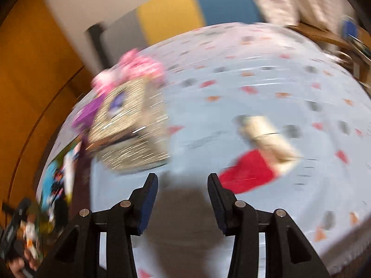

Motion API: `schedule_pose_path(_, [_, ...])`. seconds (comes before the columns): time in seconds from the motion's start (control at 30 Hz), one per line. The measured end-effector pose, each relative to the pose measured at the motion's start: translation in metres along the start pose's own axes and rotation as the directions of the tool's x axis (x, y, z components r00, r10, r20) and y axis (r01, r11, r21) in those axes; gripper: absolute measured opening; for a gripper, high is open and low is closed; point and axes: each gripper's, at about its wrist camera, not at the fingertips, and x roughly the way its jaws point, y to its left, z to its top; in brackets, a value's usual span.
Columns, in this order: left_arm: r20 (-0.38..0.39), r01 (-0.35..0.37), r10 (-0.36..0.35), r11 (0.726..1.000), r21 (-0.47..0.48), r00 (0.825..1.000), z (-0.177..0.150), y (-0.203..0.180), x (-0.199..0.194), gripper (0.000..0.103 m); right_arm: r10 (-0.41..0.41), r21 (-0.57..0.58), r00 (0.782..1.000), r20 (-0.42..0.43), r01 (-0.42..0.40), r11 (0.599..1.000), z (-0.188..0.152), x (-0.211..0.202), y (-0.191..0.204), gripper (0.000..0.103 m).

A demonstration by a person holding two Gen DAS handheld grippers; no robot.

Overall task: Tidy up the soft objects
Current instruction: 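Grasp the red knit hat with the left tool while the right approaches the beige towel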

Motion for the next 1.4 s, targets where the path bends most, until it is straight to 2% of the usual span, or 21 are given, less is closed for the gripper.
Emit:
schedule_pose_path(0.13, [-0.042,0.119,-0.115,0.988,0.095,0.992,0.004,-0.051,0.014,0.071,-0.091,0.137,0.993,0.070,0.081,0.987,0.012,-0.019,-0.051,0.045])
schedule_pose_path(0.23, [-0.083,0.213,-0.200,0.958,0.192,0.976,0.003,-0.098,0.027,0.071,-0.134,0.220,0.986,0.097,0.110,0.969,0.017,-0.027,-0.082,0.045])
schedule_pose_path(0.3, [-0.115,0.266,-0.243,0.928,0.263,0.963,0.002,-0.131,0.038,0.071,-0.140,0.251,0.984,0.110,0.109,0.962,0.017,-0.031,-0.099,0.045])
schedule_pose_path(0.37, [-0.158,0.335,-0.298,0.885,0.323,0.941,-0.001,-0.163,0.051,0.071,-0.128,0.273,0.984,0.121,0.091,0.958,0.016,-0.031,-0.104,0.045])
schedule_pose_path(0.47, [-0.238,0.427,-0.359,0.818,0.385,0.903,-0.007,-0.209,0.075,0.071,-0.059,0.288,0.984,0.169,0.008,0.958,0.017,-0.034,-0.109,0.045])
schedule_pose_path(0.57, [-0.303,0.472,-0.371,0.774,0.422,0.878,-0.013,-0.248,0.101,0.071,-0.013,0.277,0.984,0.179,-0.038,0.960,0.015,-0.036,-0.112,0.045])
schedule_pose_path(0.67, [-0.362,0.516,-0.382,0.745,0.423,0.850,-0.017,-0.280,0.128,0.071,-0.002,0.272,0.982,0.188,-0.050,0.961,0.015,-0.038,-0.112,0.045])
schedule_pose_path(0.7, [-0.393,0.534,-0.384,0.740,0.410,0.835,-0.019,-0.290,0.141,0.071,0.012,0.278,0.982,0.190,-0.065,0.958,0.014,-0.038,-0.113,0.045])
schedule_pose_path(0.8, [-0.433,0.550,-0.383,0.744,0.379,0.816,-0.023,-0.308,0.168,0.071,0.028,0.312,0.982,0.188,-0.087,0.946,0.013,-0.036,-0.119,0.045])
schedule_pose_path(0.87, [-0.446,0.558,-0.385,0.744,0.368,0.808,-0.024,-0.318,0.180,0.071,0.039,0.336,0.982,0.183,-0.100,0.937,0.013,-0.033,-0.124,0.045])
schedule_pose_path(1.0, [-0.465,0.560,-0.376,0.744,0.364,0.802,-0.028,-0.332,0.199,0.071,0.056,0.372,0.984,0.167,-0.116,0.921,0.013,-0.029,-0.130,0.045])
schedule_pose_path(1.03, [-0.474,0.562,-0.372,0.745,0.361,0.798,-0.029,-0.335,0.204,0.060,0.053,0.379,0.985,0.162,-0.111,0.919,0.013,-0.029,-0.131,0.045])
schedule_pose_path(1.07, [-0.488,0.572,-0.377,0.742,0.350,0.788,-0.032,-0.336,0.209,0.037,0.052,0.381,0.986,0.159,-0.110,0.918,0.012,-0.028,-0.131,0.045])
schedule_pose_path(1.1, [-0.501,0.581,-0.380,0.739,0.341,0.777,-0.034,-0.335,0.213,0.032,0.051,0.381,0.987,0.155,-0.107,0.918,0.012,-0.028,-0.131,0.045])
schedule_pose_path(1.17, [-0.474,0.565,-0.378,0.744,0.356,0.796,-0.036,-0.327,0.210,0.026,0.040,0.379,0.991,0.130,-0.087,0.921,0.014,-0.024,-0.131,0.045])
schedule_pose_path(1.2, [-0.477,0.575,-0.390,0.743,0.342,0.788,-0.036,-0.321,0.208,0.026,0.039,0.377,0.993,0.108,-0.077,0.923,0.016,-0.020,-0.130,0.045])
schedule_pose_path(1.3, [-0.463,0.564,-0.392,0.759,0.326,0.795,-0.039,-0.299,0.201,0.026,0.024,0.333,0.998,0.052,-0.040,0.942,0.025,-0.008,-0.123,0.045])
schedule_pose_path(1.4, [-0.448,0.555,-0.397,0.773,0.308,0.801,-0.045,-0.273,0.189,0.026,-0.017,0.213,1.000,0.001,0.016,0.977,0.040,0.007,-0.108,0.045])
